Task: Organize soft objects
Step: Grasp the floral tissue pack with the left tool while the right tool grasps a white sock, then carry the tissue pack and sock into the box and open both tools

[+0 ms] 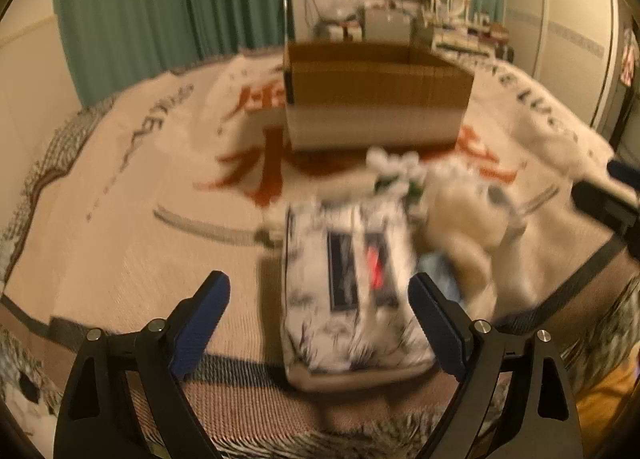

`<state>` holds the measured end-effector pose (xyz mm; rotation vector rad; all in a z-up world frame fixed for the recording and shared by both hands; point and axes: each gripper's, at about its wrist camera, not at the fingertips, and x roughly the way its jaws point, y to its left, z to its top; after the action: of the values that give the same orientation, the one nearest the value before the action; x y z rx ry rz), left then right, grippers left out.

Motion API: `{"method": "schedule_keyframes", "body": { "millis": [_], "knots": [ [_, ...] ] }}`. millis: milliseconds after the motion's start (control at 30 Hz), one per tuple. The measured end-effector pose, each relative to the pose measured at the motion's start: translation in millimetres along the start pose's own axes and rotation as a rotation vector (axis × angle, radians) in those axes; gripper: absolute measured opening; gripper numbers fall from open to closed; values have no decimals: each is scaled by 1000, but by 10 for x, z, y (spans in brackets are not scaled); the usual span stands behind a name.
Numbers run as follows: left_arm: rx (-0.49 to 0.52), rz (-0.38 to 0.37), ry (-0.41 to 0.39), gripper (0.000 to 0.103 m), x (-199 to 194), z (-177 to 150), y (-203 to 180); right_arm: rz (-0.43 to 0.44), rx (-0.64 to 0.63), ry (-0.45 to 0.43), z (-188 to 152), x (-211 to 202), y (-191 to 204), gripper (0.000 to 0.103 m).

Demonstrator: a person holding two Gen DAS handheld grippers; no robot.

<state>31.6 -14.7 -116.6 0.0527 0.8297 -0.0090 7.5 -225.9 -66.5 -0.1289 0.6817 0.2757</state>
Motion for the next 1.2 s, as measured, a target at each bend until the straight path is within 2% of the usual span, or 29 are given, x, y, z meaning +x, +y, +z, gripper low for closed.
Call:
{"method": "schedule_keyframes", "body": {
  "millis": [167,267,367,533,600,700,833,933,1000,1100,1200],
  "knots": [
    [20,-105,58,91,0,-176,-59,13,3,20,7,95,14,103],
    [49,-115,76,91,64,-192,-126,12,5,42,-1,166,0,103],
    [31,-125,82,91,190,-147,-114,9,6,64,-16,237,-6,103],
    [-4,-151,73,79,265,-76,4,8,-6,123,-88,422,16,103],
    [-5,-144,59,74,213,-75,38,15,-10,143,-129,483,29,88],
    [2,-107,20,72,112,-60,91,48,-8,187,-196,597,62,86],
    [-16,-97,-13,72,45,-15,200,84,-35,226,-236,738,190,81],
    [-21,-89,-24,72,13,-12,247,97,-41,245,-249,840,240,68],
    [-27,-88,-25,72,-6,-12,268,106,-38,242,-248,865,252,47],
    [-26,-84,-30,72,-37,-7,256,110,-38,203,-241,785,252,36],
    [-25,-92,-44,72,-108,12,220,79,-44,154,-228,640,234,31]
  ]
}}
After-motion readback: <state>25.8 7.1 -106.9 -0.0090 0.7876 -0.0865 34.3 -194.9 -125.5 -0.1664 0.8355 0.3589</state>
